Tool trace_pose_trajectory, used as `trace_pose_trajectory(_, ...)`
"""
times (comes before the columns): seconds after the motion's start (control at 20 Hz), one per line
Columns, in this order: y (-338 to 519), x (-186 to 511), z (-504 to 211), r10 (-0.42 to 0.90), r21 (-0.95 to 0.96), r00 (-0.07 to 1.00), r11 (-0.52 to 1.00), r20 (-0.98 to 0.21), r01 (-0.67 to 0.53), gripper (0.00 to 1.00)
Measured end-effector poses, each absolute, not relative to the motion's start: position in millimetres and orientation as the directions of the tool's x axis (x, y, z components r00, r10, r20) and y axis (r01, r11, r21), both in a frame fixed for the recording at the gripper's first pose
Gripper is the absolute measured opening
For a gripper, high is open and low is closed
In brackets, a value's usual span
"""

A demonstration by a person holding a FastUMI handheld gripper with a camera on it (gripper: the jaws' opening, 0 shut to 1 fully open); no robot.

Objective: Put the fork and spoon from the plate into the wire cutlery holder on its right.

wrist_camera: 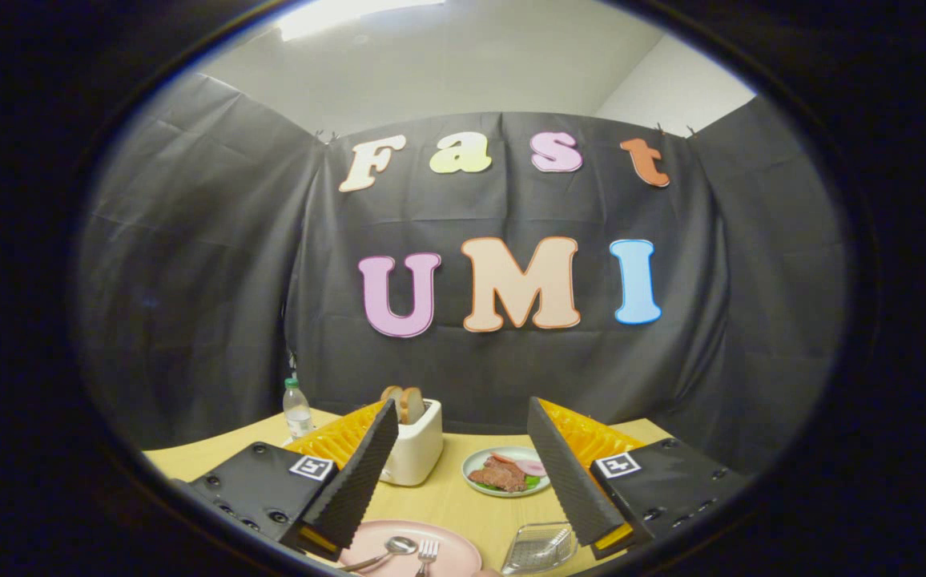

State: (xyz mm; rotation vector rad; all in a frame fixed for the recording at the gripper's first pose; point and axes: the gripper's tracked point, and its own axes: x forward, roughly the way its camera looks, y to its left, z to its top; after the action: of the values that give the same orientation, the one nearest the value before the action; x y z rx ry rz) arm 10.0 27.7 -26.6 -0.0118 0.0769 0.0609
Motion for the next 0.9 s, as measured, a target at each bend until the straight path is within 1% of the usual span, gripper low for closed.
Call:
trace_pose_trajectory(0.15,33.9,9.5,-39.2,0.076,-0.014,0.992,0.997,-0.104,-0.078,1.00)
trace_pose_trajectory(0.55,52.8,2.0,-102.9,0.139,-0.028,0.953,0.988,-0.268,-0.151,1.00)
trace_pose_trajectory(0.9,63.7,-4.4,-145.3,0.171,-0.049,0.914,0.978,-0.368,-0.203,1.00)
